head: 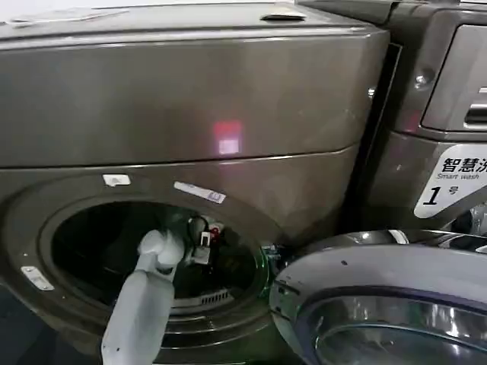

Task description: Grasp the clothes from the dryer.

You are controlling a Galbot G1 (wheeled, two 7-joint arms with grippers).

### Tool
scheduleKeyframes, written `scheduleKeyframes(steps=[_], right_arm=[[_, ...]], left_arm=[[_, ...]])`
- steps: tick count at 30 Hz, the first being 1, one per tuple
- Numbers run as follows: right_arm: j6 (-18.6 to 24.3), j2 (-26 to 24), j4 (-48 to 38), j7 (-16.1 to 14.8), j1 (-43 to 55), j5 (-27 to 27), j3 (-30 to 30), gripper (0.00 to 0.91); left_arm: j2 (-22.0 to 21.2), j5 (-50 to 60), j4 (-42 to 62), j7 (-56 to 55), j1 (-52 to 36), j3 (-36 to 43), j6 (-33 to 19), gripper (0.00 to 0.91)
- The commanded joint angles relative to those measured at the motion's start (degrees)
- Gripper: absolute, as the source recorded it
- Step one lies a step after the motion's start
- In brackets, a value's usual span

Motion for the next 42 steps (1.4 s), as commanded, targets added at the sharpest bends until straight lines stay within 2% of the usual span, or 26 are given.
scheduleKeyframes(steps=[1,10,13,15,18,20,21,22,24,26,27,29,34,42], right_arm=[[0.1,0.1,0.5,0.1,-0.2,0.0,-0.1,0.907],[0.1,-0.1,0.1,0.1,-0.6,0.1,0.2,0.907],[-0.3,-0.2,0.8,0.1,-0.6,0.9,0.0,0.907],[-0.3,-0.4,1.0,0.1,-0.5,0.9,-0.2,0.907],[-0.3,-0.2,1.6,0.1,-0.4,0.9,-0.7,0.907],[-0.1,-0.2,1.9,-0.2,-0.3,0.9,-0.9,0.907],[0.1,-0.1,2.0,-0.5,-0.2,1.0,-0.9,0.907],[-0.4,-0.1,2.2,-0.5,-0.2,0.7,-0.9,0.907],[-6.6,0.2,4.0,-0.2,0.0,0.6,0.2,0.907],[-8.6,0.2,4.9,-0.4,0.0,1.8,0.3,0.907],[-7.7,0.2,4.9,0.0,0.1,1.8,0.0,0.907],[-0.6,0.1,4.0,0.7,0.5,1.9,-1.5,0.907],[-0.6,0.3,4.7,-1.0,0.3,1.5,-1.7,0.907],[-0.2,0.2,4.3,-0.7,0.1,1.7,-1.6,0.907]], left_arm=[[0.0,-3.9,5.6,0.1,-0.4,0.1,1.0,0.0],[-0.6,-6.9,7.2,0.1,-0.5,0.2,1.6,0.0],[-0.3,-11.2,5.9,-0.4,-0.2,0.0,2.7,0.0],[0.3,-18.2,5.1,-2.5,0.0,0.0,3.1,0.0],[0.3,-26.1,2.7,-10.0,0.6,-1.1,5.4,0.0],[-0.2,-27.7,1.4,-16.1,0.9,-1.8,6.5,0.0],[-0.6,-28.8,0.9,-24.9,0.8,-2.0,6.9,0.0],[-0.9,-29.5,0.6,-28.1,0.8,-2.5,8.8,0.0],[-2.2,-32.0,0.0,-39.5,0.6,-3.9,12.7,0.0],[-2.3,-33.3,-1.7,-45.5,1.2,-4.0,14.0,0.0],[-2.4,-34.1,-2.7,-46.4,1.6,-4.1,14.5,0.0],[-3.1,-36.5,-6.3,-52.7,3.1,-4.2,17.7,0.0],[-4.7,-44.3,-12.6,-66.4,6.4,-3.7,22.2,0.0],[-6.9,-48.7,-13.4,-81.3,7.9,-3.5,23.7,0.0]])
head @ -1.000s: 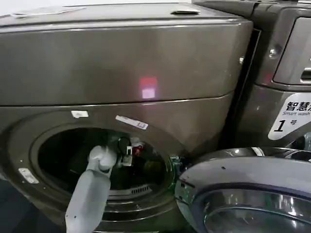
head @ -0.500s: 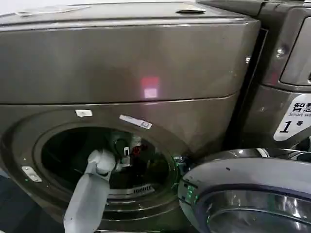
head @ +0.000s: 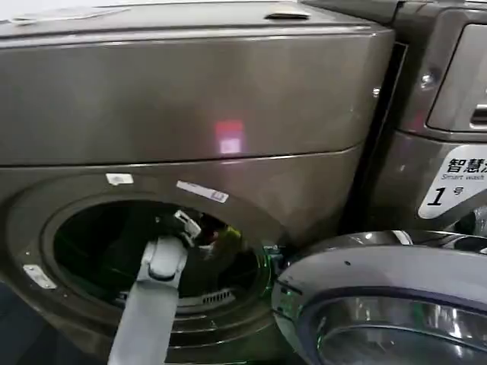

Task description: Grasp the clothes from the dryer.

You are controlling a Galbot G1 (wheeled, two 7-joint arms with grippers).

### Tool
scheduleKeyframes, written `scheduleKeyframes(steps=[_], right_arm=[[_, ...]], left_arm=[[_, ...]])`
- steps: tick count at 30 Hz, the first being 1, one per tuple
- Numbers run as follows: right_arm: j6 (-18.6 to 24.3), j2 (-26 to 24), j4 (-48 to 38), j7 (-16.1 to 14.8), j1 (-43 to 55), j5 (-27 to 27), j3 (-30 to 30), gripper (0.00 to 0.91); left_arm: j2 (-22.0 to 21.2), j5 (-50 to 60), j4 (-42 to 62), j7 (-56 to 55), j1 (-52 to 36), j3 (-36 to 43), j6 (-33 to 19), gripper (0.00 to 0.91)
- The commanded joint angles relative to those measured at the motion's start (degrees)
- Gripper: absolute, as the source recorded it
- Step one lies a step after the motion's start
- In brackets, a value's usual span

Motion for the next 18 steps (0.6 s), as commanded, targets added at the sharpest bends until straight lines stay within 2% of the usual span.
scheduleKeyframes(steps=[1,5,18], right_arm=[[0.9,0.0,0.4,-0.3,-0.1,0.2,-0.4,0.907],[1.0,0.0,0.6,-0.3,-0.2,0.1,-0.2,0.907],[0.7,0.0,-0.1,-0.2,-0.5,-0.3,0.8,0.907]], left_arm=[[-2.5,-10.1,-5.2,-27.0,2.4,-0.5,5.8,0.0],[-3.3,-14.6,-6.2,-30.6,2.6,-0.5,8.5,0.0],[-3.0,-14.9,-6.1,-31.2,3.0,-0.5,9.1,0.0]])
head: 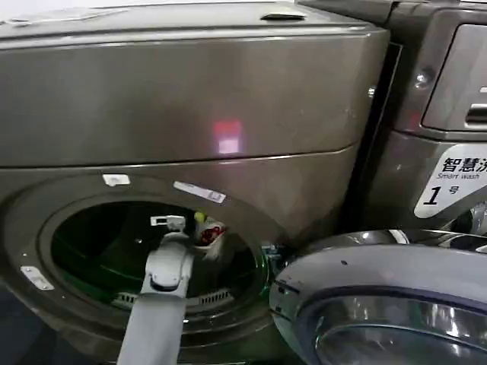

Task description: Grasp the clothes from the dryer.

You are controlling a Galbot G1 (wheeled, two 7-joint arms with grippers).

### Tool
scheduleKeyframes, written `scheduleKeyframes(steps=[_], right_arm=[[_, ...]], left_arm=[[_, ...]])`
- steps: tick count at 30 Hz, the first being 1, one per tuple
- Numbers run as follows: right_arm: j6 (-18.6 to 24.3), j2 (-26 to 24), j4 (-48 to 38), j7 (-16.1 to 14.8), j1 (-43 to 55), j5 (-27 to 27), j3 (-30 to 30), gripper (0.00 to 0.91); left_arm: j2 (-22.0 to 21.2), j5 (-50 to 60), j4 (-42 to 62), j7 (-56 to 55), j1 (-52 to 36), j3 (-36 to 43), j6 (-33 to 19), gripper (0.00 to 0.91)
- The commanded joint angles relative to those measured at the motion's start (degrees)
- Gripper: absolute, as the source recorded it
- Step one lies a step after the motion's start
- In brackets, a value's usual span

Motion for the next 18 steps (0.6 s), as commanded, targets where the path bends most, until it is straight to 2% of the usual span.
scheduleKeyframes(steps=[1,3,18], right_arm=[[-0.8,0.0,0.0,0.0,0.2,-0.4,0.7,0.907],[-2.5,-0.2,0.1,0.6,0.3,-0.3,1.3,0.907],[-4.3,-0.2,-0.9,1.1,-0.3,-1.5,3.0,0.907]], left_arm=[[-0.3,-2.6,-1.0,-4.9,0.3,-0.2,1.8,0.0],[-0.3,-2.6,-1.1,-4.8,0.3,-0.1,1.9,0.0],[-0.1,-1.9,-0.7,-3.8,0.1,0.2,2.1,0.0]])
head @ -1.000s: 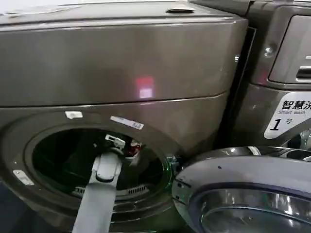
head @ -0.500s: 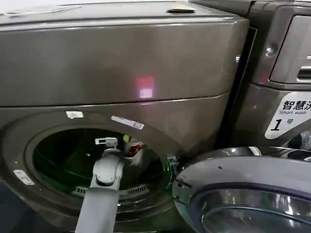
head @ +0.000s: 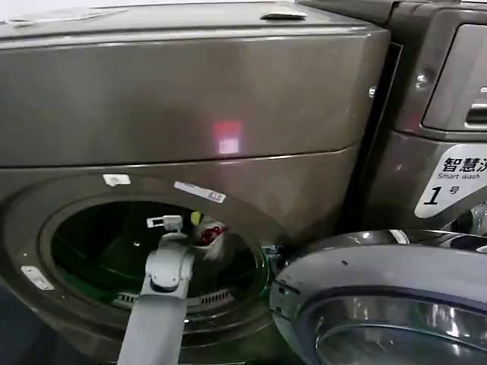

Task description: Grasp the clothes from the dryer.

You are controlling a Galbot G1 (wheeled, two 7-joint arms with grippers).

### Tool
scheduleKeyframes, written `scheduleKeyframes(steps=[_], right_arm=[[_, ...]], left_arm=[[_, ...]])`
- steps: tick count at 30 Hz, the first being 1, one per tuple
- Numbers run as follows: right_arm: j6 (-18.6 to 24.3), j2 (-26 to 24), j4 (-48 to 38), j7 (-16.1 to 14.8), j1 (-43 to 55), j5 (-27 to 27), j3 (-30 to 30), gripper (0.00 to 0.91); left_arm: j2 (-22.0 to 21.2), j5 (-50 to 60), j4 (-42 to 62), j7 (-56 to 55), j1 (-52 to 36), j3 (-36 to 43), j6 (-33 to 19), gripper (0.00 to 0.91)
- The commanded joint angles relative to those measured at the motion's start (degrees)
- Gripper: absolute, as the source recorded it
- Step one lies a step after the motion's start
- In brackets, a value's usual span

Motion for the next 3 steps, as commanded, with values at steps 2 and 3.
scheduleKeyframes(steps=[2,3], right_arm=[[-1.2,0.1,-0.1,0.3,0.1,-0.5,0.5,0.907],[-1.2,0.0,-0.1,0.2,0.0,-0.6,0.6,0.907]], left_arm=[[0.0,0.0,-0.2,-0.7,0.2,0.2,0.2,0.0],[0.0,0.0,-0.2,-0.6,0.2,0.2,0.2,0.0]])
